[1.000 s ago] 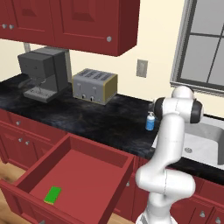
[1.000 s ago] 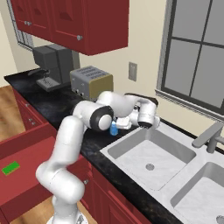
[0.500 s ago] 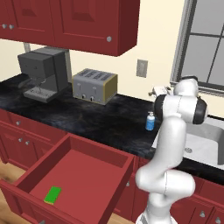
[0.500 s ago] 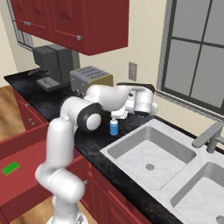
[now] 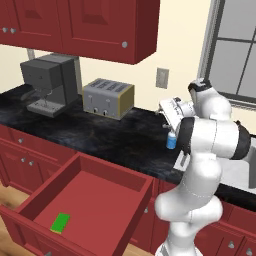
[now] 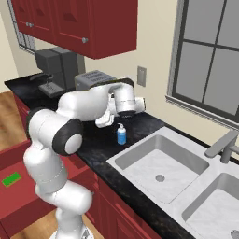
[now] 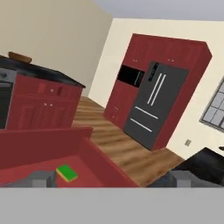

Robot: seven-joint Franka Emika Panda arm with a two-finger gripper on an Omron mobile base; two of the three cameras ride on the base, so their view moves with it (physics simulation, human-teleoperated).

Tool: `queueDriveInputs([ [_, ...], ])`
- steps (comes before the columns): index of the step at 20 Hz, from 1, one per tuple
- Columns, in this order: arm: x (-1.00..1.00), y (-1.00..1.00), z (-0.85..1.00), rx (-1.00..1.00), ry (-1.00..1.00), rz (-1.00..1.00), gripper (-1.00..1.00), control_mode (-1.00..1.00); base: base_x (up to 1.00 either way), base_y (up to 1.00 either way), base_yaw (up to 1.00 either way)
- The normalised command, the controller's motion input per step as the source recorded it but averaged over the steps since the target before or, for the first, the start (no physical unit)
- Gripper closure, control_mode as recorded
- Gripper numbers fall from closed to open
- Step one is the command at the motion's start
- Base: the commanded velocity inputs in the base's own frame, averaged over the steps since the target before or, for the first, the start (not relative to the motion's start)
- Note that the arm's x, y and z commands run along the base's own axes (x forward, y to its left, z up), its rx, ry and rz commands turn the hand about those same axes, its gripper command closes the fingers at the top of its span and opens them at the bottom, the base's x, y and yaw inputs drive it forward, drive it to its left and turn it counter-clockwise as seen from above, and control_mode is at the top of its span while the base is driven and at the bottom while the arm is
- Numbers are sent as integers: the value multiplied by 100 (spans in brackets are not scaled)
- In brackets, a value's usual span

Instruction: Restock the sink supplies by placing the sponge and soap dispenser on the counter and next to the sink. Make sure the soap dispenser is upright.

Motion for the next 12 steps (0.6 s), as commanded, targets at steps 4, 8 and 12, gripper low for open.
queueDriveInputs([
  [4,-57,100,0,-31,0,6,-100,-100,0,0,0],
  [8,-52,100,0,-30,0,7,-100,-100,0,0,0],
  [12,-45,100,3,-27,0,2,-100,-100,0,0,0],
])
